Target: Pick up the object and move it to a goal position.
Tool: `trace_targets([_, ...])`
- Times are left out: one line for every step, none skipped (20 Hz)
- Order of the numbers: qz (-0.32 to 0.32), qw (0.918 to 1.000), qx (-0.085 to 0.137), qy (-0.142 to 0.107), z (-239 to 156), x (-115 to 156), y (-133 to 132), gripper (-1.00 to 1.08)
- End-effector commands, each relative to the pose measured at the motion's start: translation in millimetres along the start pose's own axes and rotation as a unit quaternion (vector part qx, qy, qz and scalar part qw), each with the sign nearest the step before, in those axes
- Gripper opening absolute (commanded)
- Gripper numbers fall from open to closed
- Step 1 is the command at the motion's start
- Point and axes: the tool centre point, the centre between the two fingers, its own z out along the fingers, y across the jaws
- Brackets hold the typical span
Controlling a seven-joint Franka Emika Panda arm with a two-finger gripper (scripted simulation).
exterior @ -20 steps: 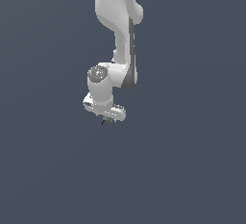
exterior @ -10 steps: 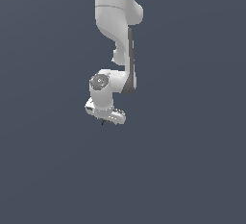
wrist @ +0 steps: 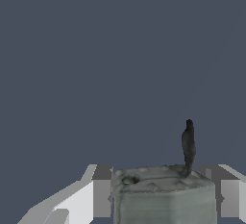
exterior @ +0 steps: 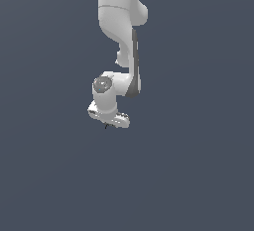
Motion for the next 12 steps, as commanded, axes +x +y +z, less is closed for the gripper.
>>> trace_targets([0.000, 1.0000, 0.000, 0.000, 0.1, 0.3, 0.4, -1.00])
trace_targets([0.000, 1.0000, 0.000, 0.000, -0.2, 0.4, 0.5, -1.00])
trace_targets([0.000, 1.0000, 0.000, 0.000, -1.1, 0.8, 0.9, -1.00])
trace_targets([0.000, 1.0000, 0.000, 0.000, -2.6, 1.4, 1.6, -1.00])
trace_targets([0.000, 1.0000, 0.000, 0.000, -4.7, 2.2, 2.5, -1.00])
trace_targets([0.000, 1.0000, 0.000, 0.000, -7.4, 3.2, 3.7, -1.00])
trace_targets([0.000, 1.0000, 0.000, 0.000, -10.7, 4.5, 5.2, -1.00])
trace_targets([0.000, 1.0000, 0.000, 0.000, -14.6, 6.0, 6.9, -1.00])
trace_targets([0.000, 1.0000, 0.000, 0.000, -19.0, 7.7, 8.8, -1.00])
trace_targets([0.000, 1.0000, 0.000, 0.000, -23.9, 9.6, 11.1, -1.00])
trace_targets([0.000, 1.0000, 0.000, 0.000, -29.4, 11.7, 13.5, -1.00])
trace_targets([0.000, 1.0000, 0.000, 0.000, -35.5, 14.1, 16.2, -1.00])
